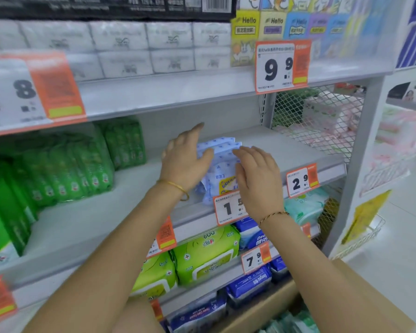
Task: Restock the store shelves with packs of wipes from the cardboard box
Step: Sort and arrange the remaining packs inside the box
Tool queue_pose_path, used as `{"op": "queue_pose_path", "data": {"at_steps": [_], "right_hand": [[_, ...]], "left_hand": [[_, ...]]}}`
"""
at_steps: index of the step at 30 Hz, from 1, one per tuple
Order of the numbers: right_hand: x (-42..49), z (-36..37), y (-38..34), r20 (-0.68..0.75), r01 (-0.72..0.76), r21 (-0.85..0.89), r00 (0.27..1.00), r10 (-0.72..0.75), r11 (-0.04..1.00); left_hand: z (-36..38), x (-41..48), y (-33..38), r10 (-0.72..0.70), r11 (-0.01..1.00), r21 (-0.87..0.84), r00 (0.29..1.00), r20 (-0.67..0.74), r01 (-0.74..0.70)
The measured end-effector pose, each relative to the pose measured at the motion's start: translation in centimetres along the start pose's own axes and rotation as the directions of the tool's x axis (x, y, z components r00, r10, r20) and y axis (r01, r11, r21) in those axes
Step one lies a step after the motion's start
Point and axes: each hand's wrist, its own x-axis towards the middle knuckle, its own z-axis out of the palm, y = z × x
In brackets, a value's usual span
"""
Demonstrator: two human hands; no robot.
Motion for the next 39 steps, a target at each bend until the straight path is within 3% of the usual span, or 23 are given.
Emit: {"op": "queue_pose_path", "data": {"at_steps": [2,4,6,8,9,10,12,14,17,19,21,25,32,39], "right_hand": [[-1.7,-1.8,0.5,-0.114,-0.048,0.043,0.992,0.052,0.998],[-4.9,-3.4,1.7,-0.200,-0.095,0.078,0.974,0.109,0.992],[-9.5,-4.2,3.7,-0.189,-0.177,0.070,0.964,0.188,0.982],[-15.1,-4.2,6.2,-0.063,-0.337,0.006,0.940,0.337,0.942],[-17.9,-3.9,7.5,0.040,-0.445,-0.066,0.893,0.448,0.893],[-20.6,-3.4,9.0,0.163,-0.549,-0.164,0.804,0.571,0.820],[-24.9,-1.6,11.6,0.383,-0.670,-0.380,0.514,0.768,0.637],[-28.3,0.8,13.4,0.540,-0.680,-0.476,0.274,0.796,0.557],[-33.0,4.1,14.3,0.703,-0.596,-0.549,0.051,0.710,0.586],[-36.7,5.3,14.2,0.768,-0.491,-0.595,-0.115,0.630,0.636],[-40.2,5.9,14.1,0.793,-0.352,-0.608,-0.234,0.563,0.711],[-43.7,7.5,13.8,0.805,-0.244,-0.583,-0.304,0.510,0.775],[-45.1,8.9,13.7,0.749,-0.190,-0.642,-0.366,0.553,0.743],[-39.4,6.7,12.9,0.703,-0.211,-0.711,-0.239,0.670,0.671]], "left_hand": [[0.3,-4.2,1.8,0.214,0.974,0.104,0.967,-0.140,-0.201],[1.8,-9.0,3.0,0.366,0.929,0.121,0.915,-0.170,-0.349],[4.6,-13.7,3.0,0.468,0.882,0.106,0.881,-0.075,-0.460],[8.3,-17.9,2.2,0.513,0.847,0.080,0.848,0.133,-0.525],[10.3,-19.7,1.4,0.512,0.833,0.077,0.816,0.268,-0.548],[12.3,-21.0,0.6,0.501,0.817,0.075,0.768,0.398,-0.572],[15.6,-22.6,-1.1,0.442,0.792,0.079,0.657,0.610,-0.605],[18.1,-23.1,-2.8,0.343,0.772,0.094,0.538,0.770,-0.628],[20.4,-22.9,-4.1,0.190,0.761,0.117,0.391,0.901,-0.638],[21.2,-22.8,-4.0,0.187,0.749,0.105,0.360,0.914,-0.655],[21.7,-23.1,-3.7,0.208,0.747,0.065,0.326,0.922,-0.662],[21.9,-23.7,-4.0,0.239,0.743,0.013,0.283,0.929,-0.670],[21.6,-24.3,-5.5,0.178,0.744,0.043,0.260,0.949,-0.667],[21.8,-24.4,-5.7,0.167,0.773,0.083,0.327,0.930,-0.629]]}}
